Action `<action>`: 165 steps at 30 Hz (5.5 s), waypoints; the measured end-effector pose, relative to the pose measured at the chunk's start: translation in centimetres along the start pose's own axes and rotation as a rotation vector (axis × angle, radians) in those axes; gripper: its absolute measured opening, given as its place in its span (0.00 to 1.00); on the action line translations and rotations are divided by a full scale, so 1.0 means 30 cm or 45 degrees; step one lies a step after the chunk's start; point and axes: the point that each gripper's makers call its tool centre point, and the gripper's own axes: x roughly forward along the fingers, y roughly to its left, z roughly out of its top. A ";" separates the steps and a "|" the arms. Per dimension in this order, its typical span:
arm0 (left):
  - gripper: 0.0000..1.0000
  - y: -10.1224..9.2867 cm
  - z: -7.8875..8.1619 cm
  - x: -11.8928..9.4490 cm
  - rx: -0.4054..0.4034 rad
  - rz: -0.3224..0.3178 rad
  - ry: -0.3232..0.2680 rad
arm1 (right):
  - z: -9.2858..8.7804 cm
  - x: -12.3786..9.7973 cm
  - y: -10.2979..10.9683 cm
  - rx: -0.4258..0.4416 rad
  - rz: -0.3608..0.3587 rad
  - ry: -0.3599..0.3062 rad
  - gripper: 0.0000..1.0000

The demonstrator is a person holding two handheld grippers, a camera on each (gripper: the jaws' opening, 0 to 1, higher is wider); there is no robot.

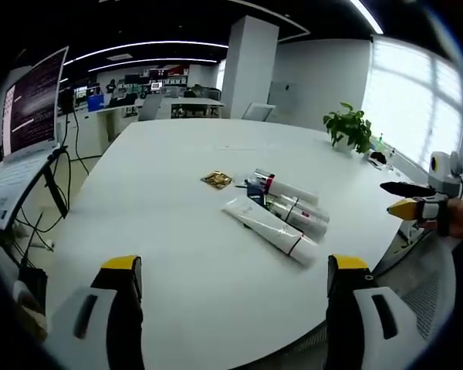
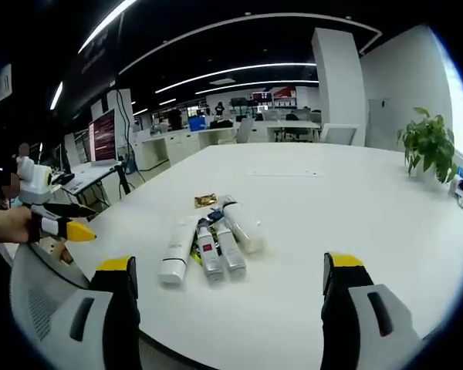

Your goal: Arrange the skincare products in the storage area until every visible bottle or jar stands upright without overlapping.

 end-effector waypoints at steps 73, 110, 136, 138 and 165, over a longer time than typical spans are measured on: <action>0.91 -0.004 -0.003 0.007 -0.019 -0.025 0.005 | 0.033 0.104 -0.100 -0.020 -0.014 0.056 0.89; 0.91 -0.013 -0.031 0.021 -0.069 -0.058 0.045 | 0.079 0.530 -0.111 -0.297 0.176 0.251 0.50; 0.91 0.034 -0.025 0.015 -0.144 0.026 0.028 | -0.005 0.805 -0.004 -0.415 0.367 0.497 0.27; 0.91 0.036 -0.025 0.015 -0.148 0.030 0.028 | -0.022 0.818 -0.002 -0.473 0.367 0.557 0.27; 0.87 0.032 -0.016 0.007 -0.205 -0.004 -0.016 | -0.115 0.808 0.009 -0.524 0.331 1.216 0.30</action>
